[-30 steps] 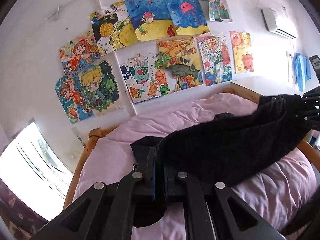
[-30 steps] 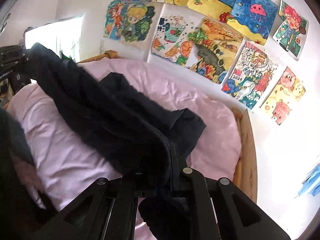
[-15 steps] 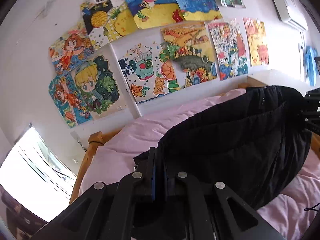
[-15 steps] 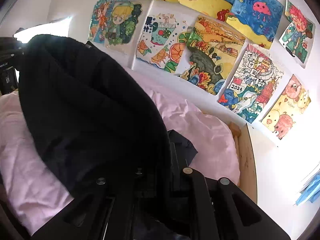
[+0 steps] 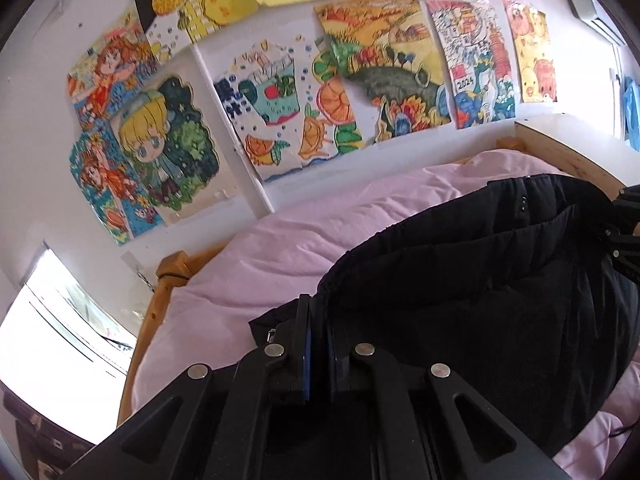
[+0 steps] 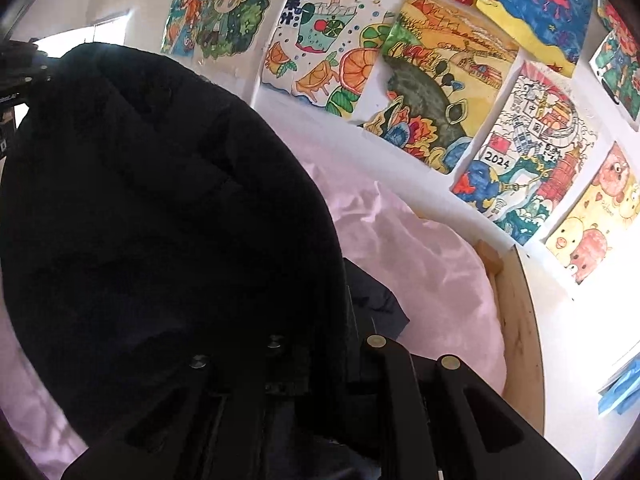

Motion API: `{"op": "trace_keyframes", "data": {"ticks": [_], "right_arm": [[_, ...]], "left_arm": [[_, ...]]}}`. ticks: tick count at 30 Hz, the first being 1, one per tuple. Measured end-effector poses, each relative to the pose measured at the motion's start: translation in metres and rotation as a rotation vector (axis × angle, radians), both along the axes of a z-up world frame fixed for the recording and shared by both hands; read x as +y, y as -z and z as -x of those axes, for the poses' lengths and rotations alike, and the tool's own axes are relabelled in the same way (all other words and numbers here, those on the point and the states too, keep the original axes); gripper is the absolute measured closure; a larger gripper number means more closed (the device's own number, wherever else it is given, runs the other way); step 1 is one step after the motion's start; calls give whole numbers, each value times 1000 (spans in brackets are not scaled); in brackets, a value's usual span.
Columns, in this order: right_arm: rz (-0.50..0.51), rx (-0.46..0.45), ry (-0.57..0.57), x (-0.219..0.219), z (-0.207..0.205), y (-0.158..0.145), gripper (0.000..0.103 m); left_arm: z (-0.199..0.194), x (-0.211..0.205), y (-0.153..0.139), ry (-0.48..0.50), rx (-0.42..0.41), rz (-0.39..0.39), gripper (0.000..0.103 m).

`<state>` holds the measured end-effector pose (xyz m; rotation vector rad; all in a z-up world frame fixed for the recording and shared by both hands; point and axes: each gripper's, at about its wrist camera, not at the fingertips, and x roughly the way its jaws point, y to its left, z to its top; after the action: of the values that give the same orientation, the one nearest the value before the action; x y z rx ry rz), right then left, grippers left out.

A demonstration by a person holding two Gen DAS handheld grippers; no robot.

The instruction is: Fold large clothes

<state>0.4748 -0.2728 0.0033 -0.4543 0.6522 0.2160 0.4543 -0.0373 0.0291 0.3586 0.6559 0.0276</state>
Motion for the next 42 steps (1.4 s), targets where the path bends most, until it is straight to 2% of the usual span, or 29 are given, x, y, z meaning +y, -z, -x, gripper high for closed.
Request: {"op": "trace_keyframes", "data": {"ticks": [7, 10, 13, 14, 15, 17, 20, 23, 28, 34, 39, 42], "right_arm": [[-28, 8, 3, -4, -17, 26, 93], [-32, 10, 6, -5, -22, 35, 86], [-31, 0, 5, -7, -24, 38, 76], [-37, -3, 5, -9, -24, 38, 68], [-42, -5, 9, -11, -24, 37, 57], [-76, -14, 2, -17, -24, 34, 44], [-110, -21, -10, -24, -23, 32, 35], [-155, -42, -14, -36, -19, 31, 18], [-332, -35, 18, -74, -18, 28, 17], [-411, -12, 73, -106, -16, 43, 17], [-531, 84, 145, -132, -25, 70, 17], [-620, 152, 160, -143, -32, 89, 17]], "left_arm": [[-29, 5, 27, -17, 38, 57, 96], [-39, 8, 38, -28, 58, 80, 96], [-47, 9, 49, -37, 75, 87, 96], [-50, 9, 52, -38, 81, 85, 96], [-51, 8, 55, -38, 85, 83, 96], [-54, 8, 59, -38, 92, 76, 96], [-56, 6, 64, -38, 95, 62, 96], [-58, 7, 66, -37, 105, 65, 96], [-59, 8, 70, -24, 117, 67, 94], [-57, 14, 71, 10, 129, 96, 92], [-55, 23, 71, 30, 141, 127, 87], [-49, 30, 68, 33, 131, 133, 78]]}}
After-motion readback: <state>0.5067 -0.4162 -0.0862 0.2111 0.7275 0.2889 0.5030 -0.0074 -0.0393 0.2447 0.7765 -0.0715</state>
